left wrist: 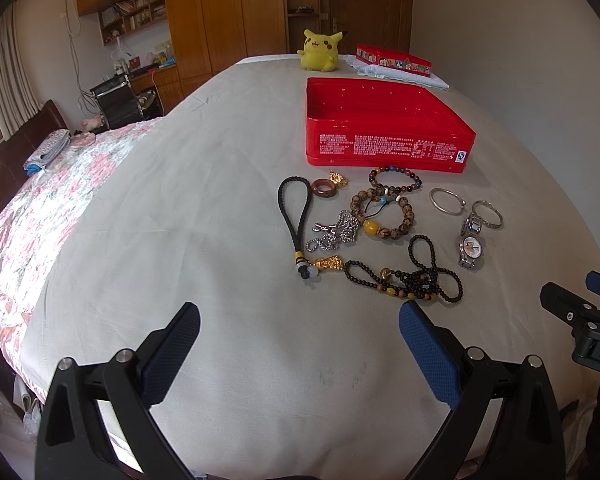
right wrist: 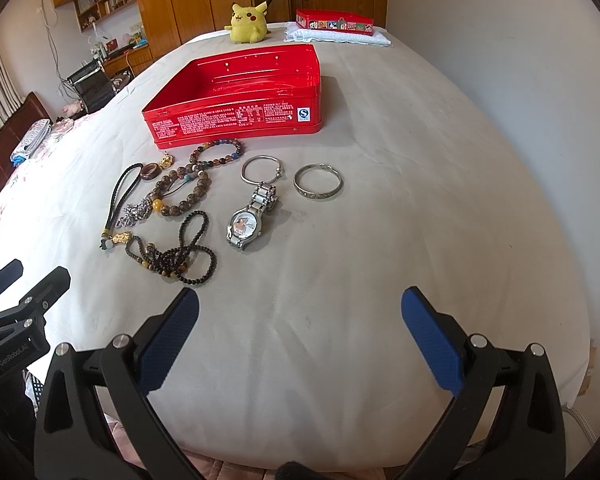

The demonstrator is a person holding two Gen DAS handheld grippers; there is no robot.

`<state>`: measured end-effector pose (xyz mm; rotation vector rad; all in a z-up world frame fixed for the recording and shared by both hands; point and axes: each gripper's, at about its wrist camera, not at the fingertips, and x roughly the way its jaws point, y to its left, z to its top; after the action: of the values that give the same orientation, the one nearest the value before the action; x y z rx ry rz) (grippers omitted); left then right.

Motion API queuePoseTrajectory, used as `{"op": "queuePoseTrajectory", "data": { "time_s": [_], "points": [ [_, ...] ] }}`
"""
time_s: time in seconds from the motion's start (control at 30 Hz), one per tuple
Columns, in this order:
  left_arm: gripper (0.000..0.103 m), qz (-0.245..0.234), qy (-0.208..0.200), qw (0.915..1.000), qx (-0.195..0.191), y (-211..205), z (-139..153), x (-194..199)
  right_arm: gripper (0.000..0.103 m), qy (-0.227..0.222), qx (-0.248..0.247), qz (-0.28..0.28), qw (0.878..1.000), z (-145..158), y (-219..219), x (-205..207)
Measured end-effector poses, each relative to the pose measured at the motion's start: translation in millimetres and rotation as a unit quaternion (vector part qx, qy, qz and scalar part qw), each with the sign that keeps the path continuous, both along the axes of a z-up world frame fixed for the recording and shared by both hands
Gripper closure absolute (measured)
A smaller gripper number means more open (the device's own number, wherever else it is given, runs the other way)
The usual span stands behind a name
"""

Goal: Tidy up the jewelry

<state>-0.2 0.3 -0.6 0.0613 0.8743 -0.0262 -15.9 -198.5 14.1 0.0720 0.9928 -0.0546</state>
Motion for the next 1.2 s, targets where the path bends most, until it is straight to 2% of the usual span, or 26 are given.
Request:
{"op": "queuePoseTrajectory", "data": {
  "time_s": [0.77,0.93,1.1,1.2],
  "points": [
    [0.004,0.001,0.003,1.0000,-0.002,3.3,-6.0,3.9,0.003,-0.004,0.005,0.012,1.000,0.1,1.9,3.4],
    [0.004,-0.003,0.001,0.9997,-0.024,11.0,-3.6,7.8,0.003,-0.007,0.012,0.020,1.000,1.5,-0.7,10.1],
    [0.004,-0.003,0.019,0.9979,-0.062,28.4,-2.8,24.8,0.003,0.007,0.034,0.034,0.999,2.8,-12.5,30.8],
    [0.004,-0.003,0.019,0.9980,-0.060,34.2,2.1,35.0,0.003,0.019,0.057,0.037,0.998,1.9,-24.7,48.0]
  ]
}}
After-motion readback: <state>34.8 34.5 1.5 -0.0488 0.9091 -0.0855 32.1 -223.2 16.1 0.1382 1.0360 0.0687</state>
